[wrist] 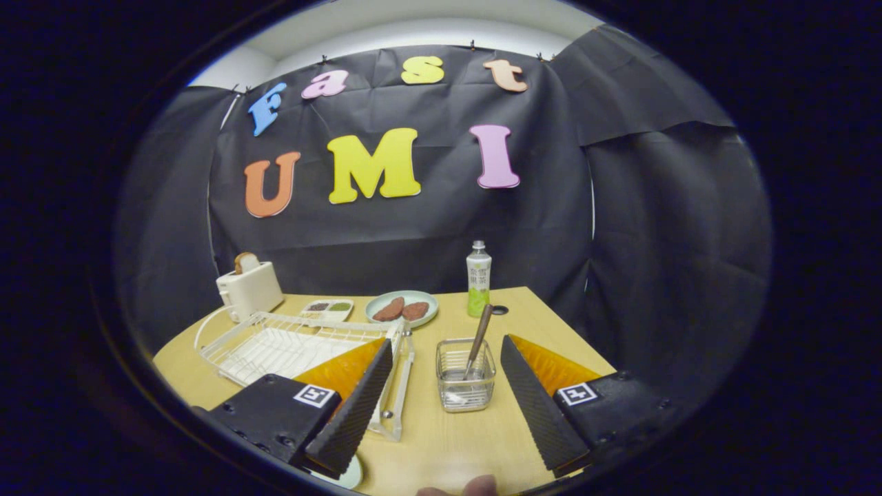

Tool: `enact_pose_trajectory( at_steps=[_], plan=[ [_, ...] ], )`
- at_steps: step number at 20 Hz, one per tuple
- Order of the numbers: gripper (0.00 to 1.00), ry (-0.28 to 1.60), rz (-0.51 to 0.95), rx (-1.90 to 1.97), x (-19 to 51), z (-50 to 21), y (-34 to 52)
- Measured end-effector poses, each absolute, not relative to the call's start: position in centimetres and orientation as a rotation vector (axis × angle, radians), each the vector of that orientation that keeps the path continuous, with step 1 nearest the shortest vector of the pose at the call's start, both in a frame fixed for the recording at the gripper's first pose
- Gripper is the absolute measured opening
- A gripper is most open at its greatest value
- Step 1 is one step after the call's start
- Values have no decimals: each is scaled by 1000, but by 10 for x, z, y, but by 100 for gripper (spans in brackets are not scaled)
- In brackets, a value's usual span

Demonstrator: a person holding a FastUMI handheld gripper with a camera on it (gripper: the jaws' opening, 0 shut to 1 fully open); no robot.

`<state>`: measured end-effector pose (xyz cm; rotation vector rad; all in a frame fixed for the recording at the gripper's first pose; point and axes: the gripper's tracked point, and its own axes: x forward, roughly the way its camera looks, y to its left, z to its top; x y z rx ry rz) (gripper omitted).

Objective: Take the plate from the dish rack, then take the spoon from the basket and place it into the plate.

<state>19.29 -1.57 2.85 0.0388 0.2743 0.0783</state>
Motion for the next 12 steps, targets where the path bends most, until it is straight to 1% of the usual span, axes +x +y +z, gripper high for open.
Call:
enact_pose_trajectory(
  at_steps=[6,12],
  plan=[
    [100,347,44,48,285,1,-32],
    [100,458,6,88,329,-31,-44]
  ],
)
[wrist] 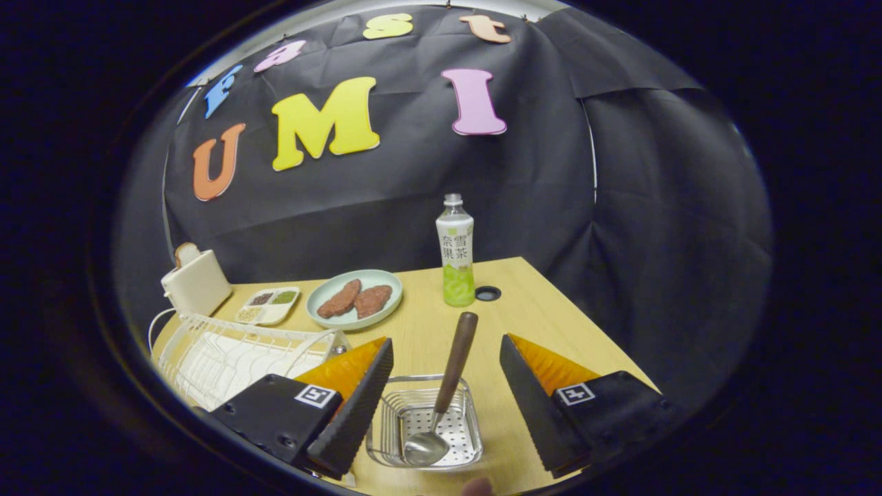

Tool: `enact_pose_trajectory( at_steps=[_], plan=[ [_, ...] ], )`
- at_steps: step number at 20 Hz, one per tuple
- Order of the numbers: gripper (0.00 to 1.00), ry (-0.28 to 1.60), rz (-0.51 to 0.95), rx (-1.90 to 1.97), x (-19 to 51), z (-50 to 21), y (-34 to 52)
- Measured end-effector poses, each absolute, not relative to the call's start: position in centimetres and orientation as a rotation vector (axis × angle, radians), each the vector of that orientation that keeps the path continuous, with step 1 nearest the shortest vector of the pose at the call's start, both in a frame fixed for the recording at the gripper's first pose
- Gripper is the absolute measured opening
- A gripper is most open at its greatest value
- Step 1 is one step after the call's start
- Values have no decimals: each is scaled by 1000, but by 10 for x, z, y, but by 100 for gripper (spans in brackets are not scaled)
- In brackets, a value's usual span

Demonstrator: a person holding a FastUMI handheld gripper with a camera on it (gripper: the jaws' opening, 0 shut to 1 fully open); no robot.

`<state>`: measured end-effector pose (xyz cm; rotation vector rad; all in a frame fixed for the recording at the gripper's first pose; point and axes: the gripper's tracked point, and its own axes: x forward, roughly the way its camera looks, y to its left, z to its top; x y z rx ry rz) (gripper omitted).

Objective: Take the plate from the dish rack, then take the spoon from the basket and place it into the plate.

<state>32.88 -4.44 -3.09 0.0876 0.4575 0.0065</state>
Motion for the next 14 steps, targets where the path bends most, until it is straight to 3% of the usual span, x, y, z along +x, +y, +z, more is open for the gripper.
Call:
enact_pose_trajectory(
  at_steps=[8,11,14],
  plan=[
    [63,479,-19,115,342,-37,-45],
    [24,470,-24,150,331,-29,-43],
    [17,445,-8,190,313,-15,-33]
  ],
)
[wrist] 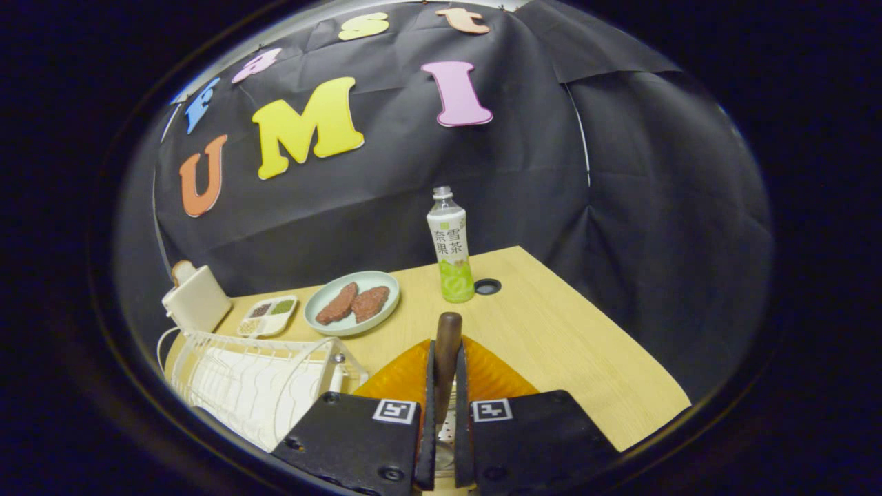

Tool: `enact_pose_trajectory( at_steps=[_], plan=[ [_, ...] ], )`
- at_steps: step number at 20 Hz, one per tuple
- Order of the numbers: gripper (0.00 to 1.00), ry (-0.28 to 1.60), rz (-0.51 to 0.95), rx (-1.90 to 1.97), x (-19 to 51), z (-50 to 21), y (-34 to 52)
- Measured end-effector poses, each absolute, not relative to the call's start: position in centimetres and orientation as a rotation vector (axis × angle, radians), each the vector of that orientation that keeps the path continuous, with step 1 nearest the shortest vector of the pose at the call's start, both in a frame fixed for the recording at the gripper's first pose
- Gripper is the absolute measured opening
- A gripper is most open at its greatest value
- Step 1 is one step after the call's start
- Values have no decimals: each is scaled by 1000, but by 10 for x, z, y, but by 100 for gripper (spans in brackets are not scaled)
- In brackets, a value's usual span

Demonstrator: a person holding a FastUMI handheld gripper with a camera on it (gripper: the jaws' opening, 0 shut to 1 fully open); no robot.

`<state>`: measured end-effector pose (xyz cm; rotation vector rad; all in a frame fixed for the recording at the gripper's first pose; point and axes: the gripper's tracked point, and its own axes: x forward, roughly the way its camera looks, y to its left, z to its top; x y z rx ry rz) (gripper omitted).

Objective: Take the plate from the dish rack, then take the spoon from the basket and place it into the plate.

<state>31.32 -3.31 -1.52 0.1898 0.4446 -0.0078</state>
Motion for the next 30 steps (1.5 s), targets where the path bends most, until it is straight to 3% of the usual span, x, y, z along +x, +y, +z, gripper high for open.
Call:
enact_pose_trajectory(
  at_steps=[5,13,18,30],
  plan=[
    [8,331,-29,167,286,16,-27],
    [8,102,-90,22,237,103,-27],
    [8,74,-17,34,171,119,9],
    [8,155,222,158,65,14,141]
  ],
)
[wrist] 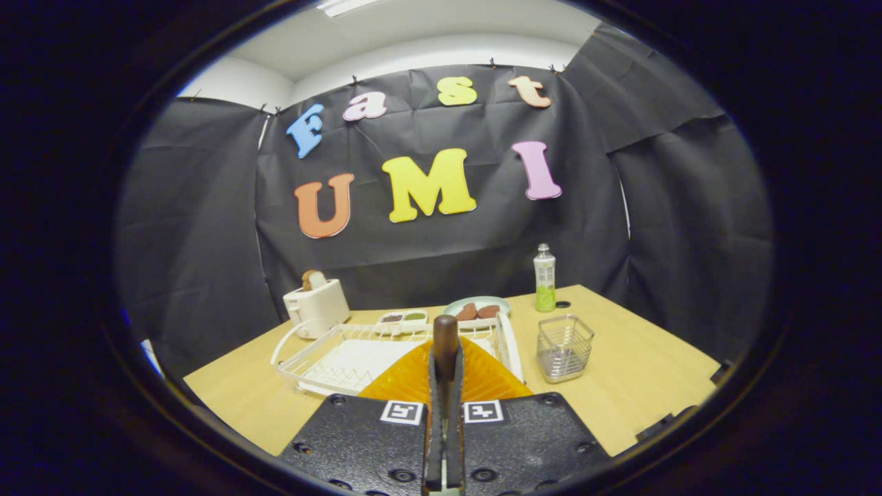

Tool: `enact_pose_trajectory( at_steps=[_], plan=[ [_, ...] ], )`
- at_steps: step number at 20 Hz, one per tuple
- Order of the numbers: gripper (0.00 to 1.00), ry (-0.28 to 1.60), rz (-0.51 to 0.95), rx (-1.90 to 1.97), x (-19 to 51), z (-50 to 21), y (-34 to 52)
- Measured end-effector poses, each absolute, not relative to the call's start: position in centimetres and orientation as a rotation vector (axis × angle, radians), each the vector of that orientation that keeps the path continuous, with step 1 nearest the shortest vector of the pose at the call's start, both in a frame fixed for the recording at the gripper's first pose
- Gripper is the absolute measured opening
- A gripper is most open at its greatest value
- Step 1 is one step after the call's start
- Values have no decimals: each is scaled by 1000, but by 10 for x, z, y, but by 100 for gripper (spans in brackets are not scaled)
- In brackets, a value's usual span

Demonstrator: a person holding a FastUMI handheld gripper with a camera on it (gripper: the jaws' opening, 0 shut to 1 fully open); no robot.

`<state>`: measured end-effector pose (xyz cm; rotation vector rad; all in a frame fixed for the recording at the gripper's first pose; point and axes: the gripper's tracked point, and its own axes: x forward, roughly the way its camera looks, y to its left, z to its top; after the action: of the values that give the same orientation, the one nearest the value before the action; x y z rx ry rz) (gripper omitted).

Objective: Take the plate from the dish rack, then take the spoon from the basket and place it into the plate.

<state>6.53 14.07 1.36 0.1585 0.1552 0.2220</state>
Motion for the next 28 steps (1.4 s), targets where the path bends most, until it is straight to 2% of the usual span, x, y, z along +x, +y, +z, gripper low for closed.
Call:
enact_pose_trajectory(
  at_steps=[8,12,16,18,21,23,28],
  plan=[
    [9,212,253,296,57,-23,178],
    [14,238,240,270,55,-38,173],
    [19,176,206,223,50,-29,156],
    [33,151,189,193,47,-22,148],
    [44,104,173,150,40,-7,136],
    [61,74,161,134,34,2,128],
    [76,-25,165,57,13,35,125]
  ],
)
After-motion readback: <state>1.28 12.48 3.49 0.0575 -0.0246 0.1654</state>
